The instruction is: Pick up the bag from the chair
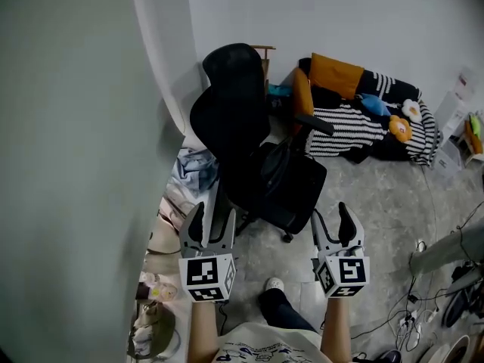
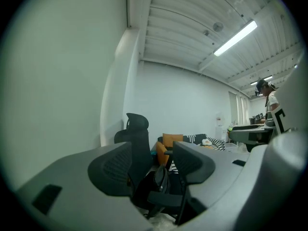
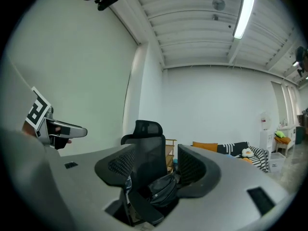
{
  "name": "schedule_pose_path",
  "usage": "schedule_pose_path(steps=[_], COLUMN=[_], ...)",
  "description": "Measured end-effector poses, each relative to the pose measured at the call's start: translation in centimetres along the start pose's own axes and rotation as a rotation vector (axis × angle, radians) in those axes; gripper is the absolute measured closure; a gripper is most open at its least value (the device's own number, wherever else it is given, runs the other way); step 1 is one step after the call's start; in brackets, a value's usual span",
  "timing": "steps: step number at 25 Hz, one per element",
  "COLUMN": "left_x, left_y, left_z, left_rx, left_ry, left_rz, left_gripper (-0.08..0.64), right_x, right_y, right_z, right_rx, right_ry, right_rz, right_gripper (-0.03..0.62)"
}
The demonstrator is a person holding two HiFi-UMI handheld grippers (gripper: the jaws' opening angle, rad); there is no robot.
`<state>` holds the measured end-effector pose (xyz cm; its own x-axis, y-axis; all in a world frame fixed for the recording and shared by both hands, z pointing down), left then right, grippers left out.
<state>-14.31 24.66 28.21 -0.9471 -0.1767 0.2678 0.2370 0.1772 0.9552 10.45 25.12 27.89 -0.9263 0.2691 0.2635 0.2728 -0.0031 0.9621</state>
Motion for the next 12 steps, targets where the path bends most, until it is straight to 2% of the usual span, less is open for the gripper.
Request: schedule_pose_path(steps=[6,12], left_x=[-1.2,-2.4], left_y=[-0.4,0.0], left_z=[-8.2,-14.3], left_rx=[-0.008,-0.008], left_ry=[-0.053,-0.082], left_rz=[0.012,0.019], left_gripper=[0.296,0.296], right_x=[-4.8,-8.1], right_y=[0.4,2.3], right_z=[-7.9,-13.4], right_rx=[-0.020,-0.009], right_ry=[-0.067,-0.128], right_rz=[0.037,0.045], right_gripper=[0.319,0.318])
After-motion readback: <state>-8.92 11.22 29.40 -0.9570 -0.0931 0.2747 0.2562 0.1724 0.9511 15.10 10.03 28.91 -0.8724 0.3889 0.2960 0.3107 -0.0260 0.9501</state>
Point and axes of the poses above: the fingertips, and each gripper's own axes: z backward along the fingers, x to its left, y out of its underside, the point moved 2 cm from there along z, backward along the fingers, and after that the axes turned 14 degrees about z, right-handed, at the moved point
